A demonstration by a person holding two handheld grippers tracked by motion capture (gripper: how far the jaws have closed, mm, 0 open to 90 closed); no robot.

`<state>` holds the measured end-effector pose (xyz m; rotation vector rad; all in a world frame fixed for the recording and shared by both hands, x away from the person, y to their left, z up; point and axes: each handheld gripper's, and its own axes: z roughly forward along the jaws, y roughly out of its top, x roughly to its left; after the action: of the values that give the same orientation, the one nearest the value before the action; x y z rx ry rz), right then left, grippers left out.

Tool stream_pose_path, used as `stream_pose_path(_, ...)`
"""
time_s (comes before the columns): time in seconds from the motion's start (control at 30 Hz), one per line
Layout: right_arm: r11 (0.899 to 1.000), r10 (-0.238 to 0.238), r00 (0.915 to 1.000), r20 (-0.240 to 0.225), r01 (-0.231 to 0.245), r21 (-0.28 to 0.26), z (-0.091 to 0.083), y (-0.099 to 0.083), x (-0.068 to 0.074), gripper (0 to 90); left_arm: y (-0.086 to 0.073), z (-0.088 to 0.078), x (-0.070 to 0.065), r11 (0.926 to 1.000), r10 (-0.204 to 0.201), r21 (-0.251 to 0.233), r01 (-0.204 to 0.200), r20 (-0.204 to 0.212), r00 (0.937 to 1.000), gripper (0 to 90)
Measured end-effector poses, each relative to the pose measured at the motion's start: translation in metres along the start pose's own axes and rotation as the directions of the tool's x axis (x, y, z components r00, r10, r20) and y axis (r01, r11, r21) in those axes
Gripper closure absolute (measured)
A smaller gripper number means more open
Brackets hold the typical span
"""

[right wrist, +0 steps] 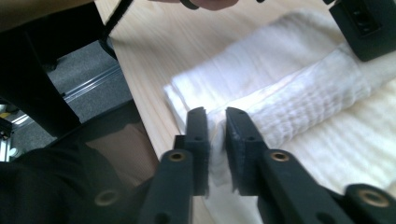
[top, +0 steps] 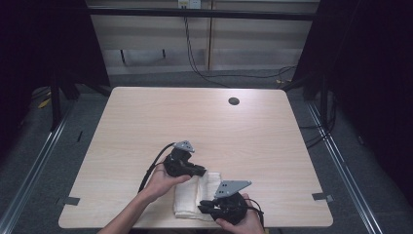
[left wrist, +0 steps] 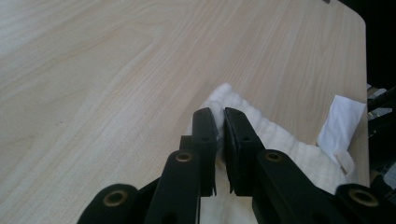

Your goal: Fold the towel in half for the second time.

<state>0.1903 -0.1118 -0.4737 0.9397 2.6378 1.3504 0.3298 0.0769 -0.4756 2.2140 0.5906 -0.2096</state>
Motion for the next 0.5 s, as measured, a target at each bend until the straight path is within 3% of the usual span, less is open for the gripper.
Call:
stream_pose_path(0.17,1.000,0.019,0.9998,0.010,-0.019,-0.009,-0.001,-0.005,-0.007,67.5,0.000,0.006,0.000,0.9997,-0.015,-0.020,0.015,0.011,0.9998,80.0)
stream_pose_path(0.2,0.999,0.035,0.9992,0.017,-0.035,-0.019,-0.004,-0.006,-0.010,61.2,0.000,0.007,-0.001,0.9997,-0.013,-0.020,0.013,0.020,0.9997,77.9)
stream_pose_path(0.4,0.997,0.066,0.9961,0.060,-0.064,-0.035,-0.010,-0.005,-0.016,55.2,0.007,0.011,-0.006,0.9995,0.009,-0.031,-0.008,0.049,0.9988,71.7)
stream_pose_path(0.5,0.996,0.084,0.9919,0.095,-0.080,-0.049,-0.012,-0.002,-0.023,55.9,0.008,0.011,-0.008,0.9981,0.012,-0.061,-0.009,0.054,0.9985,69.1)
